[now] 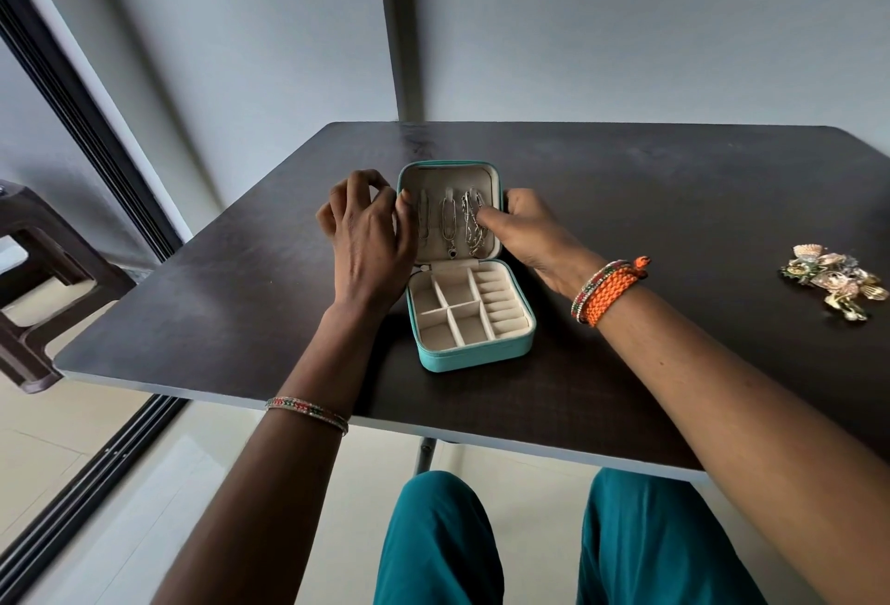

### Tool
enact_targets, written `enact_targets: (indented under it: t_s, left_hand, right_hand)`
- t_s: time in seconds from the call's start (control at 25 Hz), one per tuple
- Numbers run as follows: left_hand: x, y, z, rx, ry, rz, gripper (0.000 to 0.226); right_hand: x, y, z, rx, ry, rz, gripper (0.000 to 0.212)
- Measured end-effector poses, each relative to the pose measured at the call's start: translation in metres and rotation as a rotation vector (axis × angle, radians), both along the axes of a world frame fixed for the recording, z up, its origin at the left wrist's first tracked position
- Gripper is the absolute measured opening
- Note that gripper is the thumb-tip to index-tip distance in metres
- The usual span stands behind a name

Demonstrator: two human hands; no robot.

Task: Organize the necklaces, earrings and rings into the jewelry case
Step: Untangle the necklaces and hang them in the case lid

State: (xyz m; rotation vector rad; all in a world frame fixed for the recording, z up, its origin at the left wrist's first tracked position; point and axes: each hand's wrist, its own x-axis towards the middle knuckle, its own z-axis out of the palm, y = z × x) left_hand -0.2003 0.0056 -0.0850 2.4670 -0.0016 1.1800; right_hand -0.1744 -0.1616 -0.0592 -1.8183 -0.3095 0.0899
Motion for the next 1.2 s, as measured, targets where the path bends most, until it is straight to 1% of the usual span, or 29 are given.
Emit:
enact_targets:
  t_s: [0.08,0.28,0.36,0.44,0.52,0.56,0.64,0.72,0.88,1.0,1.2]
  left_hand:
    - [0.000,0.000,-0.001,0.003,-0.004,0.002,0.039]
    - [0.001,0.001,-0.001,0.001,-0.003,0.009,0.041]
    - [0.001,0.001,-0.001,-0.002,-0.004,0.009,0.040]
    - [0.001,0.000,-0.001,-0.005,-0.008,0.007,0.039]
    - [0.001,0.000,-0.002,-0.009,-0.009,0.004,0.038]
    - [0.001,0.000,-0.002,-0.010,-0.011,0.003,0.038]
    - [0.001,0.000,-0.001,-0.010,-0.015,0.000,0.037]
    - [0.001,0.000,-0.001,-0.008,-0.013,0.003,0.037]
    - [0.001,0.001,0.000,-0.005,0.004,0.010,0.038]
    - [0.002,0.001,-0.001,-0.004,0.023,0.022,0.041]
    - [0.003,0.000,-0.003,-0.014,0.044,0.025,0.038]
  right_hand:
    - [0.002,-0.002,-0.001,0.026,-0.020,-0.018,0.012]
    - [0.001,-0.005,0.002,0.065,0.052,0.013,0.026]
    - [-0.001,-0.006,0.004,0.076,0.074,0.043,0.028]
    - [-0.003,-0.010,0.007,0.120,0.130,0.071,0.023]
    - [-0.002,-0.012,0.008,0.130,0.157,0.081,0.012]
    - [-0.001,-0.012,0.007,0.118,0.150,0.075,0.009]
    - [0.004,-0.010,0.003,0.099,0.126,0.057,0.021]
    - [0.007,-0.006,-0.001,0.081,0.097,0.014,0.025]
    - [0.009,-0.002,-0.007,0.068,0.078,-0.014,0.018]
    - [0.006,-0.002,-0.004,0.095,0.088,0.014,0.010]
    - [0.001,-0.005,-0.002,0.071,0.088,0.056,0.021]
